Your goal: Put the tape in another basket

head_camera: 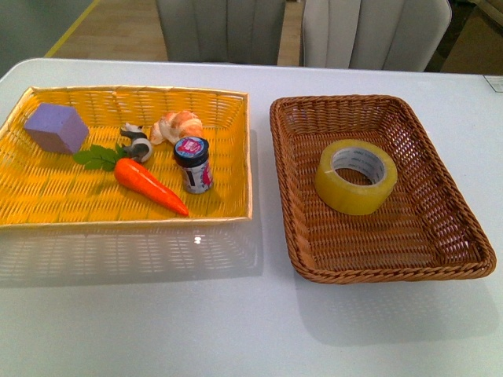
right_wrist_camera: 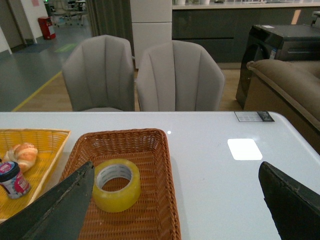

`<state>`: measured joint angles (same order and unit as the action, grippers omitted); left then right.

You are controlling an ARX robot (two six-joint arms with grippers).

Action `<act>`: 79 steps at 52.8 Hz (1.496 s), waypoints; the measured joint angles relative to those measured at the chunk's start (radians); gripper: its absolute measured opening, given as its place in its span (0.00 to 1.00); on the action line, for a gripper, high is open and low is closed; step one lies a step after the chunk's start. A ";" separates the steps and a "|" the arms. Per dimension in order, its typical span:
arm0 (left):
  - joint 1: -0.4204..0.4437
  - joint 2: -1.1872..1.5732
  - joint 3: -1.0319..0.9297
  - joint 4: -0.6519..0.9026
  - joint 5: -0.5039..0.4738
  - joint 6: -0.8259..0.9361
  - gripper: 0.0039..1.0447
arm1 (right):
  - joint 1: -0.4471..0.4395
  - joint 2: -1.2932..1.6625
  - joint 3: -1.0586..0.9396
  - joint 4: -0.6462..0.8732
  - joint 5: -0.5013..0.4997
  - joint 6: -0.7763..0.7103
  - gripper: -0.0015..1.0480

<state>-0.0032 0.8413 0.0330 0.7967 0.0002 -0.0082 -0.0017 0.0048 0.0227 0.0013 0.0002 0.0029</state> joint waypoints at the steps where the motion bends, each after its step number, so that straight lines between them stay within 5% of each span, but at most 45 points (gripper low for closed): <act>1: 0.000 -0.016 -0.003 -0.014 0.000 0.000 0.01 | 0.000 0.000 0.000 0.000 0.000 0.000 0.91; 27: 0.000 -0.396 -0.018 -0.354 0.000 0.000 0.01 | 0.000 0.000 0.000 0.000 0.000 0.000 0.91; 68: 0.000 -0.665 -0.019 -0.619 0.000 0.000 0.01 | 0.000 0.000 0.000 0.000 0.000 0.000 0.91; 79: 0.000 -0.825 -0.018 -0.794 0.000 0.001 0.01 | 0.000 0.000 0.000 0.000 0.000 0.000 0.91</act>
<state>-0.0032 0.0166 0.0147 0.0029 0.0002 -0.0074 -0.0017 0.0048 0.0231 0.0013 0.0006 0.0025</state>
